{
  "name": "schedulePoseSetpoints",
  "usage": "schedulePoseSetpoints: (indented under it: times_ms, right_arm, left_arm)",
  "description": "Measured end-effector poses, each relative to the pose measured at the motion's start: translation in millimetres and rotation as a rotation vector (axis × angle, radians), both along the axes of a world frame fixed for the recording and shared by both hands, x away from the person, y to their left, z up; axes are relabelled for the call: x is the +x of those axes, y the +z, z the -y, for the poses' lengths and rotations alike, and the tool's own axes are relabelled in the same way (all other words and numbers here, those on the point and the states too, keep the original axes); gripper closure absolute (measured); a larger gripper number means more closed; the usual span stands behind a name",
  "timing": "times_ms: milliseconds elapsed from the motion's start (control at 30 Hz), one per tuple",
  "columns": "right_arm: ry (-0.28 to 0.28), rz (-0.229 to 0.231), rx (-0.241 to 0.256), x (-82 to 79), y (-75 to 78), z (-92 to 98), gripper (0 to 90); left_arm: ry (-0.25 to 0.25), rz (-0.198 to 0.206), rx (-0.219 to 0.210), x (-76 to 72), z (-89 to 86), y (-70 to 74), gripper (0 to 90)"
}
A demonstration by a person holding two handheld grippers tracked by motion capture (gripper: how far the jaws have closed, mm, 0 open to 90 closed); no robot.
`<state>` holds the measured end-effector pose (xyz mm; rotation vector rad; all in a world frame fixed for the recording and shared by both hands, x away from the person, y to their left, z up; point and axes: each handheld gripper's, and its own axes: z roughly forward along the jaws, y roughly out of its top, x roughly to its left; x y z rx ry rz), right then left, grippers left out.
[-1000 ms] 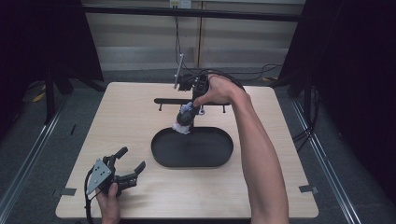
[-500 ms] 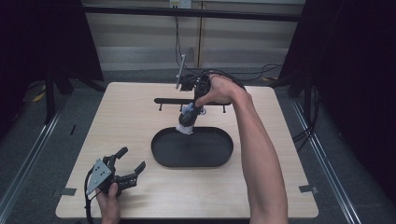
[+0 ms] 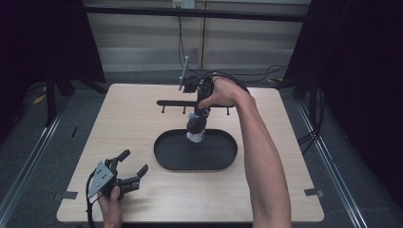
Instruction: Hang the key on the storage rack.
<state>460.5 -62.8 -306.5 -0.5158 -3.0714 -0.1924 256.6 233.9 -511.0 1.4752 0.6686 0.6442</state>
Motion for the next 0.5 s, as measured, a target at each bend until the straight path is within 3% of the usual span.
schedulePoseSetpoints:
  times_ms: [367, 500]
  right_arm:
    - [-0.005, 0.001, 0.026, -0.1, 1.3, 2.4, 86.5]
    - [-0.011, 0.003, 0.06, -0.4, 3.3, 2.2, 83.8]
  left_arm:
    - [-0.001, -0.001, 0.002, 0.0, -0.1, 0.1, 15.3]
    - [0.0, -0.001, 0.002, 0.0, -0.1, 0.1, 15.2]
